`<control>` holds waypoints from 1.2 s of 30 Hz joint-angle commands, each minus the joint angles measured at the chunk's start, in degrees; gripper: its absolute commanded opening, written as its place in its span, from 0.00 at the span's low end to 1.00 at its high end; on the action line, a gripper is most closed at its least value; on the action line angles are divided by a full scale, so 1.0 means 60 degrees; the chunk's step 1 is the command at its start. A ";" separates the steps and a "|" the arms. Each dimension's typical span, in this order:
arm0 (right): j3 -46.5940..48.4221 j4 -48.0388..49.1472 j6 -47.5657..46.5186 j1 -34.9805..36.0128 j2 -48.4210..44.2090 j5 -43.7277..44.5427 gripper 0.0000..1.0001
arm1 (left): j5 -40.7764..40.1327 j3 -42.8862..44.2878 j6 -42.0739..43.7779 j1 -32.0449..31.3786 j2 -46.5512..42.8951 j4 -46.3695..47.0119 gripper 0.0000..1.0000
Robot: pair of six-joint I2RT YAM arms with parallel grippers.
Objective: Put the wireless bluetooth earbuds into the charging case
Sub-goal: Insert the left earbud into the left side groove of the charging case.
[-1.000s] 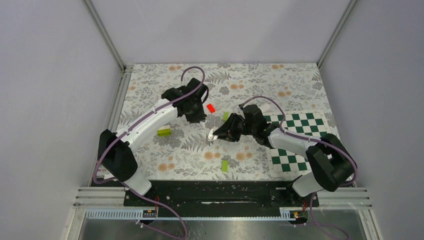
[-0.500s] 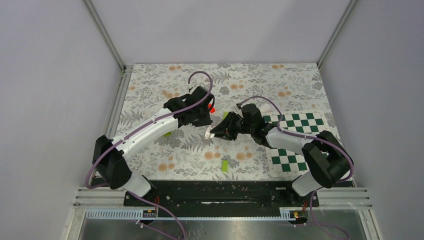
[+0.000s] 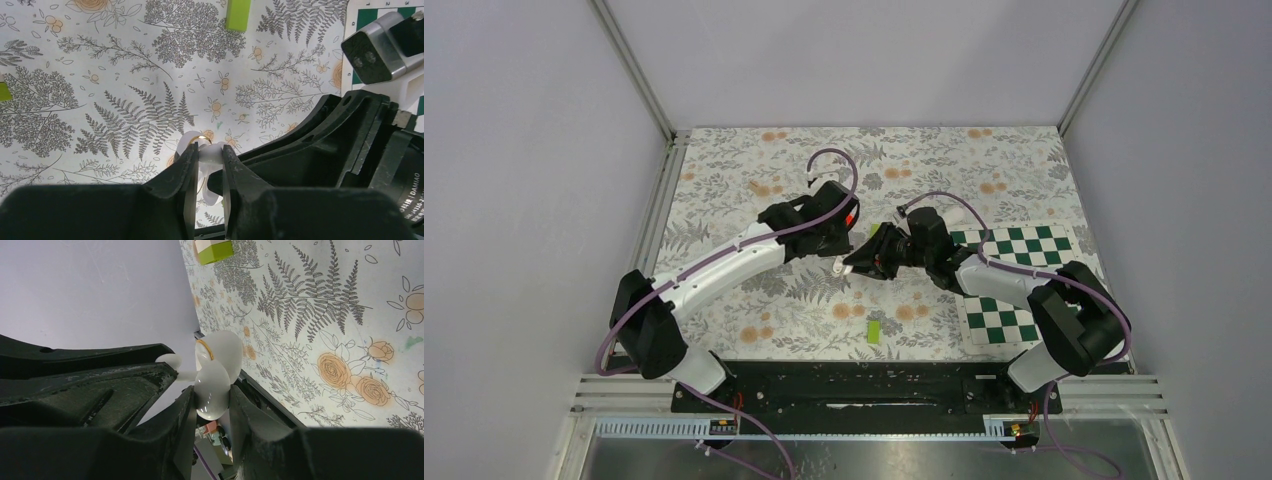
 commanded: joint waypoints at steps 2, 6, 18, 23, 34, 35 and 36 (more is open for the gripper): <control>0.0270 0.0538 0.0103 0.0088 -0.0259 -0.0232 0.00 | -0.0969 -0.0202 0.0264 -0.0263 -0.0358 0.0566 0.07; 0.0193 0.0402 0.0032 0.0089 -0.0316 -0.0248 0.00 | -0.1165 -0.0226 0.0345 -0.0299 -0.0504 0.0595 0.07; -0.0114 0.0338 0.0104 0.0089 -0.0462 -0.0220 0.00 | -0.0926 -0.0701 0.0480 -0.0331 -0.0805 0.1195 0.07; -0.0087 0.0331 0.0111 0.0086 -0.0507 -0.0221 0.00 | -0.1399 -0.0812 0.0713 -0.0479 -0.0908 0.1273 0.07; -0.0071 0.0377 0.0146 0.0095 -0.0528 -0.0251 0.00 | -0.1641 -0.1428 0.0737 -0.0574 -0.1154 0.1898 0.07; -0.0071 0.0377 0.0147 0.0093 -0.0532 -0.0254 0.00 | -0.1671 -0.1449 0.0745 -0.0599 -0.1165 0.1918 0.07; -0.0071 0.0391 0.0149 0.0089 -0.0521 -0.0269 0.00 | -0.1701 -0.1490 0.0764 -0.0638 -0.1191 0.1983 0.07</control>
